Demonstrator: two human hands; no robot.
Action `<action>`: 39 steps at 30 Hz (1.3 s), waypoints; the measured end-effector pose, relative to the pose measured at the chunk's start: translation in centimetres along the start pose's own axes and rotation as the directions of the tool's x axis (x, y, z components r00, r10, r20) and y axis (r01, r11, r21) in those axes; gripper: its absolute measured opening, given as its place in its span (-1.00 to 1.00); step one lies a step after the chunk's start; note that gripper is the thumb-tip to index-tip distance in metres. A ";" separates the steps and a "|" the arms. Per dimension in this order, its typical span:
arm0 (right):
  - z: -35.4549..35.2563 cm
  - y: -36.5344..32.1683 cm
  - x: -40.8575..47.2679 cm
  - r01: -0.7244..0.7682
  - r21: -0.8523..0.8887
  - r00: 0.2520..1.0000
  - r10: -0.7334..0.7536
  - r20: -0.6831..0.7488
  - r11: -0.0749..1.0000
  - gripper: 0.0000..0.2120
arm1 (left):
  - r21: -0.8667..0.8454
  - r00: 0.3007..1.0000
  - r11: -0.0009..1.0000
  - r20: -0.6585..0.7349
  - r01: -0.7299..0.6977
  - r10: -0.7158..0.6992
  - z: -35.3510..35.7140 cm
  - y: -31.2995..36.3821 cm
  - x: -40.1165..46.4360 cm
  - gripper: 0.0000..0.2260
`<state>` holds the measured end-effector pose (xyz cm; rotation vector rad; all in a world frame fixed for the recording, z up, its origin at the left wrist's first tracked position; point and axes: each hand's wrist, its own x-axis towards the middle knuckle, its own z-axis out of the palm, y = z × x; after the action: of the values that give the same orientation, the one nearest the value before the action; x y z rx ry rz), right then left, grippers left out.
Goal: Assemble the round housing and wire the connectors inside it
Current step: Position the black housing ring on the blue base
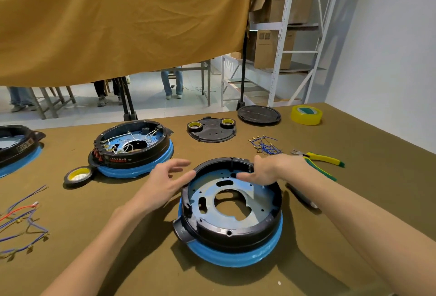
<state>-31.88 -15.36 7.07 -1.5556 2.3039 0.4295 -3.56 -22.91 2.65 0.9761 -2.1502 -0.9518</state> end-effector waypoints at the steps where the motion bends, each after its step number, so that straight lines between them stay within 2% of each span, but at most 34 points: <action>1: -0.2 0.1 0.0 0.022 0.059 0.999 -0.020 -0.025 0.998 -0.06 | 0.038 0.999 0.999 -0.050 -0.017 0.019 0.0 0.2 0.2 -0.63; 3: -0.1 0.1 0.3 0.142 0.205 0.983 -0.115 -0.141 0.968 -0.23 | 0.030 0.993 0.999 -0.108 -0.034 0.037 0.4 0.8 -0.4 -0.69; 5: 0.7 0.2 0.4 0.258 0.332 0.956 -0.190 -0.223 0.907 -0.43 | 0.045 0.997 0.999 -0.076 -0.026 0.029 1.4 1.0 -1.9 -0.62; 7: 1.9 0.1 0.5 0.308 0.420 0.940 -0.205 -0.274 0.854 -0.48 | 0.065 0.998 0.997 -0.052 -0.027 0.031 2.7 0.6 -3.6 -0.61; 9: 2.9 0.1 0.4 0.300 0.472 0.937 -0.164 -0.307 0.829 -0.49 | -0.012 0.995 1.000 -0.094 -0.024 0.023 3.3 0.1 -3.9 -0.66; 12: 3.0 0.6 -0.4 0.232 0.463 0.961 -0.129 -0.244 0.856 -0.60 | -0.039 0.993 0.999 -0.115 -0.015 0.010 2.3 0.2 -2.1 -0.73; 15: 2.4 1.6 -1.9 0.084 0.604 0.993 -0.120 0.019 0.793 -0.64 | 0.019 0.992 1.000 -0.130 0.004 -0.001 0.7 0.8 -0.2 -0.82; 16: 2.3 1.8 -2.2 0.087 0.602 0.990 -0.136 0.036 0.793 -0.63 | 0.060 0.992 0.998 -0.123 0.003 0.004 0.3 1.1 0.0 -0.83; 20: 2.7 1.4 -2.0 0.202 0.497 0.979 -0.183 -0.088 0.844 -0.58 | 0.175 0.973 0.977 -0.172 -0.124 0.154 0.1 2.8 -1.8 -0.78; 23: 2.4 1.4 -1.7 0.181 0.478 0.983 -0.157 -0.092 0.859 -0.65 | 0.294 0.966 0.921 0.039 -0.256 0.256 2.8 4.1 -5.1 -0.59; 24: 2.1 1.3 -1.7 0.177 0.469 0.984 -0.153 -0.089 0.865 -0.66 | 0.322 0.966 0.911 0.056 -0.258 0.254 3.7 4.1 -5.8 -0.57; 25: 2.0 1.3 -1.8 0.179 0.463 0.984 -0.152 -0.095 0.868 -0.66 | 0.300 0.968 0.924 -0.004 -0.236 0.249 4.3 3.9 -6.2 -0.58; 27: 1.9 1.1 -1.9 0.182 0.486 0.983 -0.145 -0.112 0.855 -0.61 | 0.111 0.960 0.982 -0.221 -0.151 0.172 4.2 3.5 -6.1 -0.62; 28: 2.0 0.9 -2.1 0.175 0.507 0.984 -0.134 -0.118 0.844 -0.58 | -0.008 0.955 0.996 -0.287 -0.086 0.080 3.8 3.1 -5.8 -0.61; 30: 2.4 0.7 -2.1 0.180 0.546 0.982 -0.124 -0.139 0.818 -0.57 | -0.168 0.960 0.984 -0.261 0.058 -0.101 3.0 2.2 -5.3 -0.57; 32: 3.2 0.4 -2.1 0.189 0.579 0.978 -0.102 -0.179 0.793 -0.61 | -0.139 0.967 0.984 -0.212 0.110 -0.138 3.3 1.5 -5.2 -0.57; 36: 5.5 -0.1 -2.3 0.235 0.586 0.931 -0.006 -0.365 0.775 -0.64 | 0.006 0.935 0.984 -0.311 0.180 -0.170 3.5 0.8 -4.8 -0.62; 39: 6.2 -0.5 -2.7 0.251 0.605 0.914 0.022 -0.406 0.755 -0.69 | -0.090 0.941 0.959 -0.189 0.269 -0.282 2.9 0.5 -4.0 -0.64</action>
<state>-29.87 -10.65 2.60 -1.4743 2.2239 -0.7272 -3.64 -18.40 0.51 1.3081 -1.8369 -0.9968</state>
